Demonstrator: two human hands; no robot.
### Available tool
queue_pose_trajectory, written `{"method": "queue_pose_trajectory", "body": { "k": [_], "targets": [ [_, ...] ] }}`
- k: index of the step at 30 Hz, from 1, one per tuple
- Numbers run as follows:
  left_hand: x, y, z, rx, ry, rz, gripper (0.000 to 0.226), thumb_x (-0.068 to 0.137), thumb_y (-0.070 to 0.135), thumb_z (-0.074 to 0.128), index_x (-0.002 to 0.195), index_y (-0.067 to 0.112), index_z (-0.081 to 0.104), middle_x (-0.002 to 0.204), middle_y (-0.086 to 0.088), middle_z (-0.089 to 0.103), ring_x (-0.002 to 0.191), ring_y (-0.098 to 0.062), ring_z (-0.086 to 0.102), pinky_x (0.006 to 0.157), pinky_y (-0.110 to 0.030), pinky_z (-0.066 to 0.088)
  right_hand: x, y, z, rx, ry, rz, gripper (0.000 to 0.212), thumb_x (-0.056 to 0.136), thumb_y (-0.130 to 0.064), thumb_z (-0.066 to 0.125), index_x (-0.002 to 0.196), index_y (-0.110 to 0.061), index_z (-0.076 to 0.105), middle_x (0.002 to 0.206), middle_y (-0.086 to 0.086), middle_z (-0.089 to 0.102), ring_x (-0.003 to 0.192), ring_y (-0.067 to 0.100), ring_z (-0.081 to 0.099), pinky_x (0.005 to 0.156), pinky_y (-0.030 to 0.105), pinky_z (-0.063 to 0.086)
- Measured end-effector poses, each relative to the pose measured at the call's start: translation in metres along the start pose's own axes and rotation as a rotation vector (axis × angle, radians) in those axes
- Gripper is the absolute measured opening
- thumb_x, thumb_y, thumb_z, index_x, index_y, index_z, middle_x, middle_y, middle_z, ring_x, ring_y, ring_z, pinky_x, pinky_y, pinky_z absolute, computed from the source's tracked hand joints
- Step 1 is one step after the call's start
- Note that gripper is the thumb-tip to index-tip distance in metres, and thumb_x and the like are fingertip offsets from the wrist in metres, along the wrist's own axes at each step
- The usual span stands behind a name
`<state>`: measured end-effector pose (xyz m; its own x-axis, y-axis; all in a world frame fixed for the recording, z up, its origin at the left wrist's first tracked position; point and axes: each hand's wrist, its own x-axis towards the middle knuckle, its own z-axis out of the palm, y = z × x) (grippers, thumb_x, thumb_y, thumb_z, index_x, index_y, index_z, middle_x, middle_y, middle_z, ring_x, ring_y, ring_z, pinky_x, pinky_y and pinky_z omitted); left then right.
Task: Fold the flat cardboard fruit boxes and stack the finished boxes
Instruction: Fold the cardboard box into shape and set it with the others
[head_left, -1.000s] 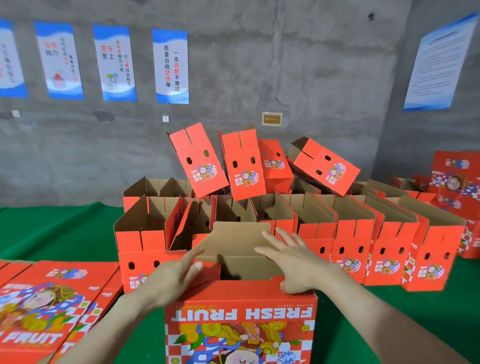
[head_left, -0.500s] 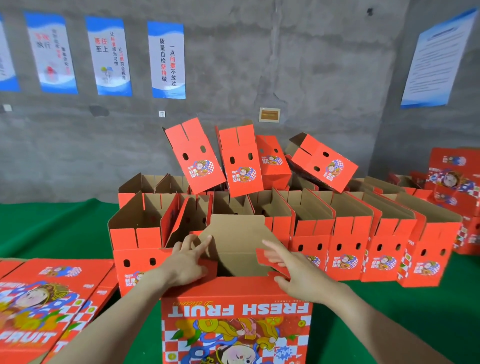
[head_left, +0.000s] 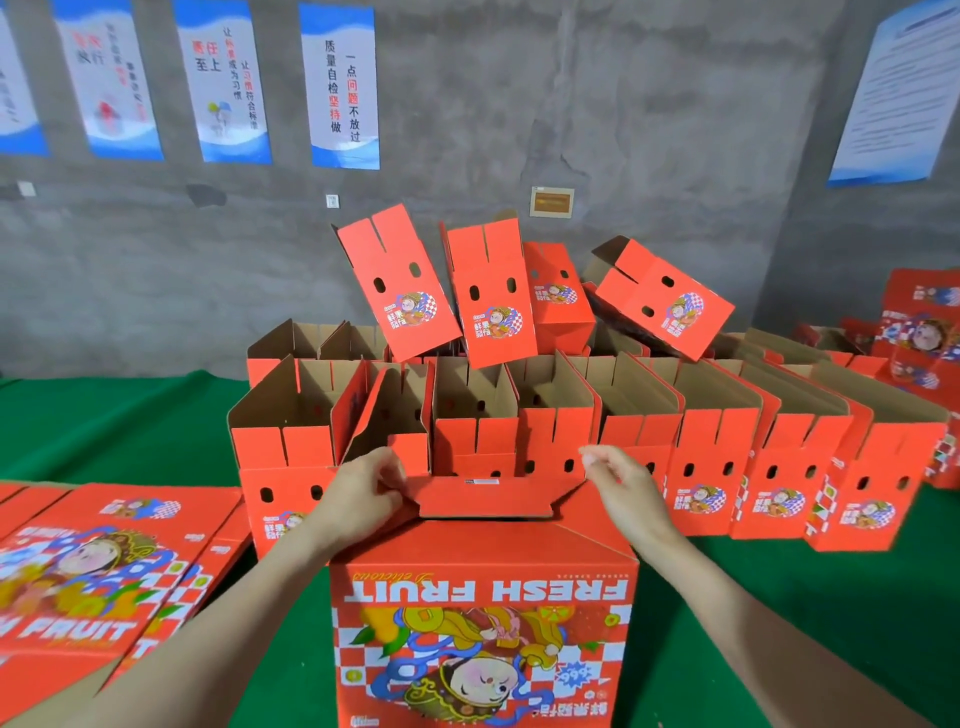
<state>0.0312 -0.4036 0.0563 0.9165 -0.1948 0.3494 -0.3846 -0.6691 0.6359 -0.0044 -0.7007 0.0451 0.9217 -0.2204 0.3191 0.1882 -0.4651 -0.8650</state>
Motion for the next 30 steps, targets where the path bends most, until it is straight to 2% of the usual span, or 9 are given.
{"method": "queue_pose_trajectory", "body": {
  "k": [3, 6, 8, 10, 14, 20, 24, 27, 30],
  "targets": [
    [0.003, 0.004, 0.001, 0.025, -0.037, -0.044, 0.016, 0.094, 0.017, 0.053, 0.106, 0.018, 0.065, 0.11, -0.004, 0.06, 0.103, -0.018, 0.054, 0.082, -0.023, 0.038, -0.003, -0.004, -0.003, -0.125, -0.278, 0.021, 0.038, 0.1, -0.04, 0.042, 0.133, -0.025, 0.054, 0.131, -0.013, 0.051, 0.121, 0.004, 0.042, 0.098, 0.023, 0.031],
    [0.004, 0.005, 0.005, 0.286, -0.27, -0.09, 0.055, 0.086, 0.052, 0.06, 0.134, 0.028, 0.051, 0.127, -0.006, 0.04, 0.124, -0.023, 0.035, 0.107, -0.032, 0.031, -0.006, -0.007, -0.001, -0.4, -0.382, -0.08, 0.039, 0.097, -0.039, 0.05, 0.134, -0.025, 0.053, 0.141, -0.007, 0.046, 0.132, 0.011, 0.036, 0.107, 0.028, 0.027],
    [0.006, 0.006, 0.006, 0.347, -0.349, -0.136, 0.066, 0.082, 0.06, 0.061, 0.141, 0.035, 0.042, 0.146, -0.005, 0.023, 0.138, -0.03, 0.018, 0.115, -0.042, 0.02, -0.009, -0.011, 0.001, -0.587, -0.429, -0.126, 0.042, 0.095, -0.038, 0.054, 0.136, -0.027, 0.05, 0.15, -0.002, 0.036, 0.142, 0.017, 0.021, 0.116, 0.034, 0.015],
    [0.009, 0.006, 0.004, 0.287, -0.43, -0.17, 0.078, 0.077, 0.065, 0.062, 0.144, 0.036, 0.036, 0.155, -0.002, 0.016, 0.142, -0.03, 0.02, 0.116, -0.045, 0.022, -0.01, -0.016, 0.004, -0.621, -0.475, -0.121, 0.043, 0.096, -0.038, 0.052, 0.138, -0.034, 0.046, 0.156, -0.004, 0.025, 0.147, 0.018, 0.007, 0.119, 0.041, 0.005],
    [0.009, 0.008, -0.001, 0.229, -0.474, -0.179, 0.097, 0.061, 0.071, 0.068, 0.144, 0.032, 0.035, 0.138, -0.003, 0.037, 0.125, -0.024, 0.045, 0.109, -0.038, 0.038, -0.005, -0.026, 0.009, -0.603, -0.6, -0.014, 0.047, 0.096, -0.033, 0.052, 0.14, -0.043, 0.039, 0.161, -0.003, 0.012, 0.148, 0.024, -0.004, 0.118, 0.051, 0.003],
    [0.008, 0.01, 0.009, 0.388, -0.408, -0.147, 0.094, 0.067, 0.061, 0.074, 0.146, 0.034, 0.031, 0.135, -0.007, 0.038, 0.124, -0.031, 0.044, 0.108, -0.044, 0.037, -0.006, -0.022, 0.007, -0.639, -0.58, -0.094, 0.051, 0.089, -0.015, 0.058, 0.134, -0.036, 0.046, 0.149, -0.004, 0.03, 0.139, 0.021, 0.02, 0.112, 0.035, 0.022],
    [0.006, 0.011, 0.011, 0.424, -0.387, -0.155, 0.093, 0.066, 0.06, 0.075, 0.144, 0.036, 0.03, 0.134, -0.006, 0.038, 0.123, -0.032, 0.044, 0.105, -0.045, 0.04, -0.009, -0.02, 0.008, -0.641, -0.558, -0.101, 0.05, 0.088, -0.014, 0.058, 0.13, -0.038, 0.05, 0.154, -0.002, 0.024, 0.142, 0.019, 0.015, 0.115, 0.039, 0.021],
    [0.004, 0.012, 0.013, 0.474, -0.376, -0.158, 0.093, 0.066, 0.06, 0.075, 0.143, 0.036, 0.029, 0.133, -0.006, 0.038, 0.121, -0.032, 0.045, 0.103, -0.045, 0.042, -0.011, -0.022, 0.007, -0.565, -0.536, -0.052, 0.035, 0.091, -0.023, 0.058, 0.123, -0.036, 0.058, 0.155, -0.002, 0.024, 0.144, 0.019, 0.013, 0.116, 0.041, 0.017],
    [0.002, 0.015, 0.016, 0.516, -0.36, -0.157, 0.094, 0.065, 0.061, 0.075, 0.142, 0.037, 0.027, 0.134, -0.006, 0.037, 0.121, -0.034, 0.043, 0.101, -0.045, 0.043, -0.014, -0.022, 0.009, -0.705, -0.534, -0.135, 0.02, 0.087, -0.033, 0.065, 0.105, -0.033, 0.055, 0.15, -0.003, 0.029, 0.139, 0.021, 0.021, 0.109, 0.043, 0.029]
  ]
}}
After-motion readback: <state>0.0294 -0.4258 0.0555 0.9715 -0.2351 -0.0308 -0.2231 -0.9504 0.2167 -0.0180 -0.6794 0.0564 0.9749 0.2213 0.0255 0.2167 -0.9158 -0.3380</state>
